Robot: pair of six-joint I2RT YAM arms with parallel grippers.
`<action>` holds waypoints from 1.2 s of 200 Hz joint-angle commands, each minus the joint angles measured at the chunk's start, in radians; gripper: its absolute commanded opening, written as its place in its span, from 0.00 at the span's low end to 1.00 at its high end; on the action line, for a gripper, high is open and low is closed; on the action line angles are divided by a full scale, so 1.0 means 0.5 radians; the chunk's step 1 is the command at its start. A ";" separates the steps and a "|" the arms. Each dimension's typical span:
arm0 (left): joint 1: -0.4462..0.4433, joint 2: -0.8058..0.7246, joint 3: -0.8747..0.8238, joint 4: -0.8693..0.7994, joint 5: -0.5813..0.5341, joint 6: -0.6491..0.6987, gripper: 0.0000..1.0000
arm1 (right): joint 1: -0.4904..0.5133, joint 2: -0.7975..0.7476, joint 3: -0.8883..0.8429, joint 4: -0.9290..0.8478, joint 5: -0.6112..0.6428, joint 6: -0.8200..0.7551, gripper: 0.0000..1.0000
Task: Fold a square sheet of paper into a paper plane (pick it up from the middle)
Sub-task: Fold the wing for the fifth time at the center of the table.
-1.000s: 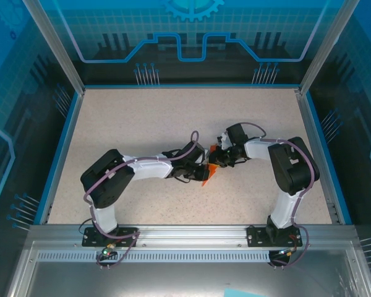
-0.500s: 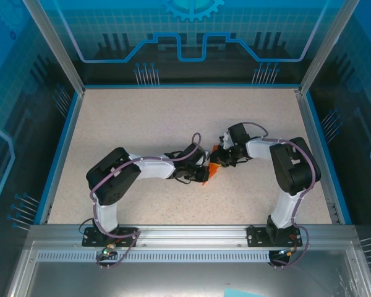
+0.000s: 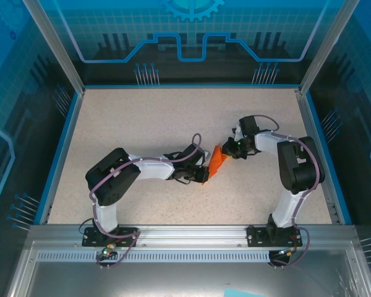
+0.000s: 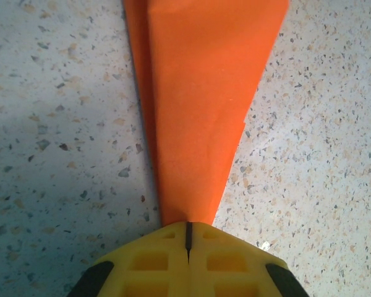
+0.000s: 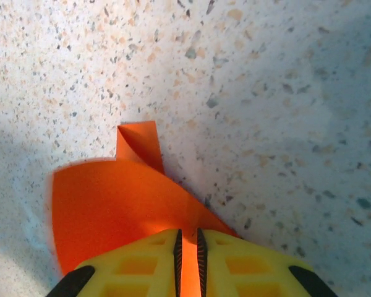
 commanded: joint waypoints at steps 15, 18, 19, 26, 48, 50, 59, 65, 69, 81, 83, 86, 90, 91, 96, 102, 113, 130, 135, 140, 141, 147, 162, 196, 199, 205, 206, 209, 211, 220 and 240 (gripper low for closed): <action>0.008 0.100 -0.094 -0.344 -0.078 0.076 0.00 | 0.007 -0.272 -0.019 -0.094 -0.170 0.025 0.18; 0.009 0.101 -0.092 -0.342 -0.078 0.079 0.00 | 0.015 -0.291 -0.027 -0.092 -0.182 0.033 0.18; 0.009 0.101 -0.090 -0.341 -0.077 0.080 0.00 | 0.017 -0.298 -0.032 -0.092 -0.186 0.037 0.18; 0.009 0.105 -0.085 -0.344 -0.075 0.086 0.00 | 0.042 -0.341 -0.046 -0.096 -0.211 0.054 0.18; 0.008 0.113 -0.069 -0.354 -0.072 0.099 0.00 | 0.104 -0.474 -0.090 -0.115 -0.222 0.118 0.18; 0.009 0.113 -0.069 -0.352 -0.070 0.099 0.00 | 0.106 -0.480 -0.092 -0.109 -0.229 0.127 0.18; 0.009 0.110 -0.074 -0.336 -0.062 0.095 0.00 | 0.127 -0.489 -0.103 -0.090 -0.265 0.167 0.18; 0.008 0.110 -0.075 -0.327 -0.057 0.094 0.00 | 0.150 -0.478 -0.101 -0.070 -0.272 0.183 0.18; 0.008 0.110 -0.075 -0.319 -0.052 0.096 0.00 | 0.167 -0.462 -0.093 -0.064 -0.274 0.189 0.18; 0.009 0.116 -0.069 -0.309 -0.037 0.093 0.00 | 0.208 -0.397 -0.069 -0.034 -0.288 0.214 0.18; 0.009 0.118 -0.069 -0.307 -0.034 0.097 0.00 | 0.216 -0.383 -0.067 -0.027 -0.294 0.221 0.18; 0.009 0.119 -0.069 -0.304 -0.033 0.096 0.00 | 0.223 -0.366 -0.066 -0.009 -0.298 0.230 0.18; 0.008 0.118 -0.068 -0.300 -0.027 0.094 0.00 | 0.231 -0.347 -0.064 0.013 -0.301 0.245 0.18; 0.008 0.117 -0.068 -0.300 -0.027 0.095 0.00 | 0.231 -0.341 -0.064 0.018 -0.301 0.249 0.18; 0.009 0.115 -0.073 -0.293 -0.022 0.095 0.00 | 0.242 -0.316 -0.058 0.041 -0.299 0.261 0.17; 0.009 0.110 -0.079 -0.284 -0.017 0.094 0.00 | 0.247 -0.284 -0.050 0.063 -0.296 0.273 0.17; 0.008 0.100 -0.093 -0.268 -0.017 0.088 0.00 | 0.250 -0.210 -0.038 0.105 -0.316 0.301 0.17; 0.008 0.092 -0.102 -0.263 -0.017 0.090 0.00 | 0.258 -0.106 -0.033 0.170 -0.346 0.336 0.16; 0.009 0.089 -0.105 -0.262 -0.014 0.086 0.00 | 0.259 -0.082 -0.039 0.190 -0.352 0.345 0.16; 0.009 0.089 -0.108 -0.258 -0.012 0.086 0.00 | 0.259 -0.056 -0.045 0.215 -0.359 0.357 0.16; 0.009 0.087 -0.110 -0.258 -0.013 0.086 0.00 | 0.259 -0.052 -0.045 0.220 -0.359 0.358 0.16; 0.009 0.086 -0.113 -0.252 -0.012 0.085 0.00 | 0.259 -0.022 -0.056 0.247 -0.364 0.375 0.16; 0.009 0.088 -0.115 -0.245 -0.001 0.083 0.00 | 0.259 0.041 -0.064 0.301 -0.374 0.384 0.16; 0.009 0.099 -0.106 -0.268 0.004 0.101 0.00 | 0.246 0.141 -0.017 0.257 -0.258 0.316 0.16; 0.009 0.098 -0.107 -0.274 0.004 0.103 0.00 | 0.244 0.149 -0.011 0.246 -0.246 0.303 0.16; 0.008 0.099 -0.108 -0.279 0.004 0.106 0.00 | 0.239 0.164 0.006 0.223 -0.212 0.278 0.16; 0.008 0.099 -0.108 -0.279 0.004 0.107 0.00 | 0.238 0.167 0.010 0.219 -0.209 0.274 0.16; 0.009 0.096 -0.109 -0.283 0.004 0.108 0.00 | 0.234 0.175 0.016 0.212 -0.205 0.263 0.16; 0.006 0.095 -0.110 -0.283 0.003 0.109 0.00 | 0.228 0.181 0.020 0.210 -0.206 0.259 0.16; 0.009 0.089 -0.116 -0.293 -0.002 0.113 0.00 | 0.202 0.202 0.022 0.226 -0.220 0.250 0.16; 0.008 0.085 -0.130 -0.298 -0.011 0.118 0.00 | 0.174 0.239 0.062 0.180 -0.156 0.193 0.16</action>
